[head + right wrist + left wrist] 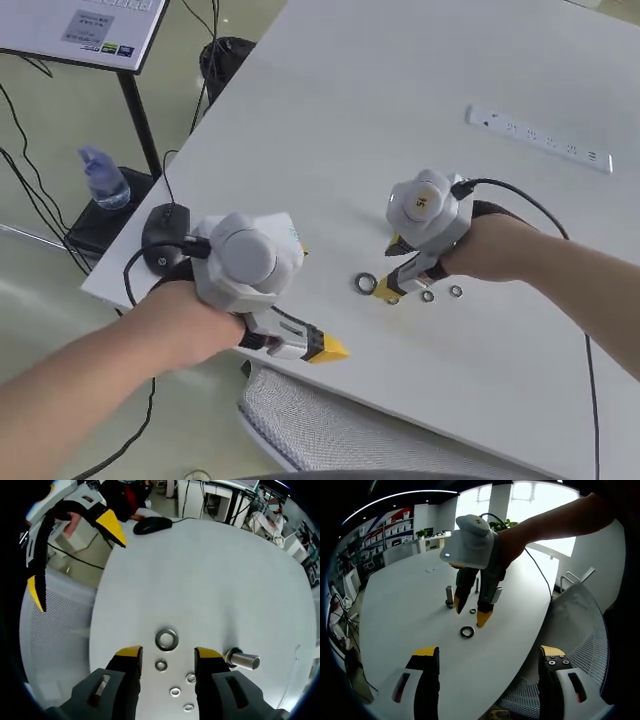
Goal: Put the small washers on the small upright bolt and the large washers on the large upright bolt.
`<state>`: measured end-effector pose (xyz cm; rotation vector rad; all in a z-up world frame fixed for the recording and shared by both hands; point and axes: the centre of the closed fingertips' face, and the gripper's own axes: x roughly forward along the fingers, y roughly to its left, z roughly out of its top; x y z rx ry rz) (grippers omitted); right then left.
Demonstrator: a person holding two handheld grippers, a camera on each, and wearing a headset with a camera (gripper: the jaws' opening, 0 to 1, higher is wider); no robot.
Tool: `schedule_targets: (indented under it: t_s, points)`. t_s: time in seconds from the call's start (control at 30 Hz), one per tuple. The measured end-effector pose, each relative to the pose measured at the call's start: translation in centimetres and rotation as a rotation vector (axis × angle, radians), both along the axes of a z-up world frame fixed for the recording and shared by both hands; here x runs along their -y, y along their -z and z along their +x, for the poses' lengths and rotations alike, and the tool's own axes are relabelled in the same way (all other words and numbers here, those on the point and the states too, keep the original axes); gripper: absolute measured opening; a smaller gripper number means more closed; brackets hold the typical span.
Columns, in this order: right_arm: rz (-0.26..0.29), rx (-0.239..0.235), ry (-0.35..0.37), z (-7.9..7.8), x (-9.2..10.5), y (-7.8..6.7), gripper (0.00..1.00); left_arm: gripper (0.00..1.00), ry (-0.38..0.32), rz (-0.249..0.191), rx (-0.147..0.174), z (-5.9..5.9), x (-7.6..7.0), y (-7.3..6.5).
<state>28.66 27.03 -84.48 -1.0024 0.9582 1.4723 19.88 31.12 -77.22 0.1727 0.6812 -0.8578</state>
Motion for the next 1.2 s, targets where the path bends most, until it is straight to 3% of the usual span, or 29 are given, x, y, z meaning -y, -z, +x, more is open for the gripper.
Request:
schedule_targets:
  t_s: [0.37, 0.6, 0.73, 0.93, 1.2]
  points:
    - [-0.004, 0.004, 0.033, 0.3, -0.4, 2.0, 0.43, 0.81, -0.005, 0.024, -0.009, 0.2, -1.1, 0.6]
    - [-0.019, 0.004, 0.033, 0.2, -0.5, 3.4, 0.42, 0.78, -0.002, 0.014, -0.019, 0.0, -1.0, 0.7]
    - [-0.003, 0.01, 0.056, 0.7, -0.8, 3.3, 0.41, 0.77, 0.003, 0.009, -0.026, -0.1, -1.0, 0.7]
    - [-0.014, 0.057, 0.017, 0.8, -0.7, 3.5, 0.4, 0.74, 0.011, 0.009, -0.033, -0.3, -1.1, 0.8]
    - [-0.004, 0.055, 0.029, 0.8, -0.7, 3.5, 0.39, 0.72, 0.013, 0.003, -0.027, -0.3, -1.2, 0.7]
